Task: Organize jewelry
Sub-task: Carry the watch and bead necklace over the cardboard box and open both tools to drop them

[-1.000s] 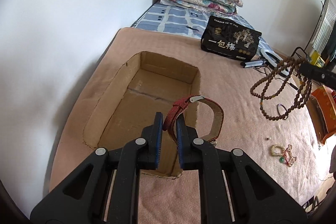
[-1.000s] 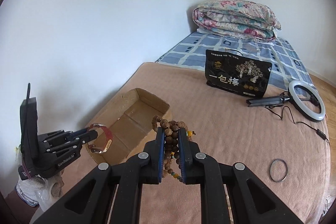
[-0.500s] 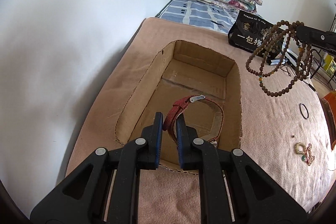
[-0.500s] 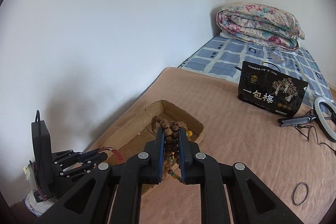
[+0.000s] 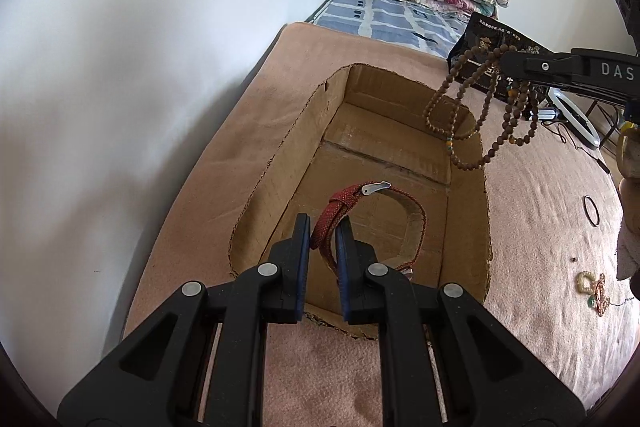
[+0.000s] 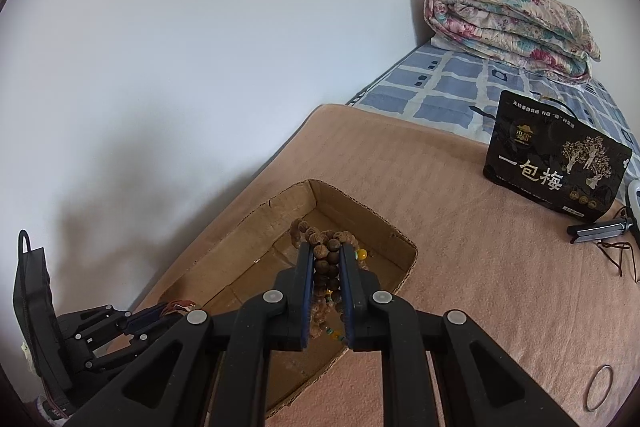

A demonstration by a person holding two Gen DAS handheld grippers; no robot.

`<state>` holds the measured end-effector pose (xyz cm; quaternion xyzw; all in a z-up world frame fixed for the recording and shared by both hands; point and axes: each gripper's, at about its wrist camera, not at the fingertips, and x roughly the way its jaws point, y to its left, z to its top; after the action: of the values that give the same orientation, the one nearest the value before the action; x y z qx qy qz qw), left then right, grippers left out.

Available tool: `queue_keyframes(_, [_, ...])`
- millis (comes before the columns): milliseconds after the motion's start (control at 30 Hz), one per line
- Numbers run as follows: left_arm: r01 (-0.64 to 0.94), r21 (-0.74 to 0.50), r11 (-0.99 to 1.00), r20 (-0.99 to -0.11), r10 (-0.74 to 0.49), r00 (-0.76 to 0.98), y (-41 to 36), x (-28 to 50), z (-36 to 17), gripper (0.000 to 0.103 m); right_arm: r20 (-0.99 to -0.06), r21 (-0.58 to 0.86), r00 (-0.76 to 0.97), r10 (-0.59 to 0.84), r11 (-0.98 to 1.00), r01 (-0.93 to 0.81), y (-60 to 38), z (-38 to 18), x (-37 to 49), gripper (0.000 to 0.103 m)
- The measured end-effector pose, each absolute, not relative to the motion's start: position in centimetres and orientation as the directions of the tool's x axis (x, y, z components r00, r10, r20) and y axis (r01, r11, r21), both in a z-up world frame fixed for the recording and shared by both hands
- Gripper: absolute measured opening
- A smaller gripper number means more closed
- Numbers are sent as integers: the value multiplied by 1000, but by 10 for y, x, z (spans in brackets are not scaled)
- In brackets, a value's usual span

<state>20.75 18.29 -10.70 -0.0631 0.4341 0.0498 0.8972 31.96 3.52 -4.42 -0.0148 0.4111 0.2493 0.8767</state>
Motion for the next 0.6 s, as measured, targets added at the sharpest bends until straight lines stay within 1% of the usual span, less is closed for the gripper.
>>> queue_keyframes(500, [-134,-73,988,-782,27,622,182,207,-108,11,-751,177,516,412,878,-444,44,-60,332,11])
queue_keyframes(600, [-131,-75,989,-779,24,627,183,207,-107,11,-749,176,519,412,878,-445,44,-59,332,14])
